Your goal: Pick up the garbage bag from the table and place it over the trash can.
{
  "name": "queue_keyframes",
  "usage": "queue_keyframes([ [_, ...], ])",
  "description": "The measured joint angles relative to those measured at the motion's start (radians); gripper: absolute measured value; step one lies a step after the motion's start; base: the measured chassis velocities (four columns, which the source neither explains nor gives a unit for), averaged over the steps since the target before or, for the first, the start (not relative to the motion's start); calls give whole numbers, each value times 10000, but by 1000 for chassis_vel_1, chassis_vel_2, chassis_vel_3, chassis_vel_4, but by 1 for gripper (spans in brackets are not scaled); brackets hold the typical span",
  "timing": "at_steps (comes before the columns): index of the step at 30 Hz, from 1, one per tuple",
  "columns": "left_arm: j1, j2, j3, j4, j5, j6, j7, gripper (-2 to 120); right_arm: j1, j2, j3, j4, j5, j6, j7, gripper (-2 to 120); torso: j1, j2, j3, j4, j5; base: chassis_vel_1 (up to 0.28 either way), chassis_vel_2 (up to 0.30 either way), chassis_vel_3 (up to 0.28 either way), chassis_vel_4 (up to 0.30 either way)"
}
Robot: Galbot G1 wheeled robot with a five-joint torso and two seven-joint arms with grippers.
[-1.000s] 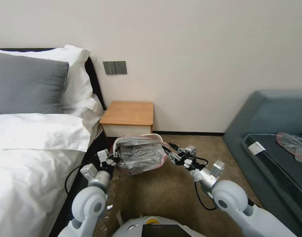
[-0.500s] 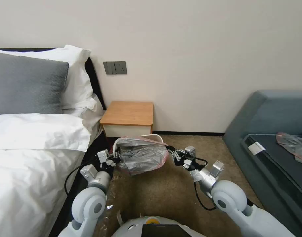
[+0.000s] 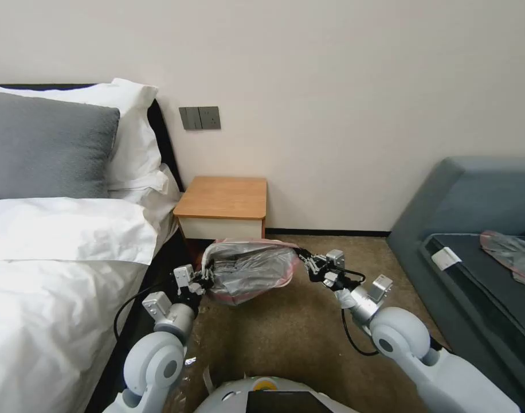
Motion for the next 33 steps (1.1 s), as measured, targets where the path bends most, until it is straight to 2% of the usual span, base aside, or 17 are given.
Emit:
queue_keyframes([
  [20,133,1,0,-138,-271,-174,125,3,202,-309,180,-444,-104,-34,6,0,0,0,0,0,0,0,0,0,0],
  [28,12,-90,-64,-307,-1456,-626,99,4,-78,-590,111,-560,-360,-217,-209,0,0,0,0,0,-1,0,0,0,0],
  [33,-157,-172,-113,-255,-1608,-707,-76,4,-293,-629,67,-339,-643,-206,-254,0,0,0,0,0,0,0,0,0,0],
])
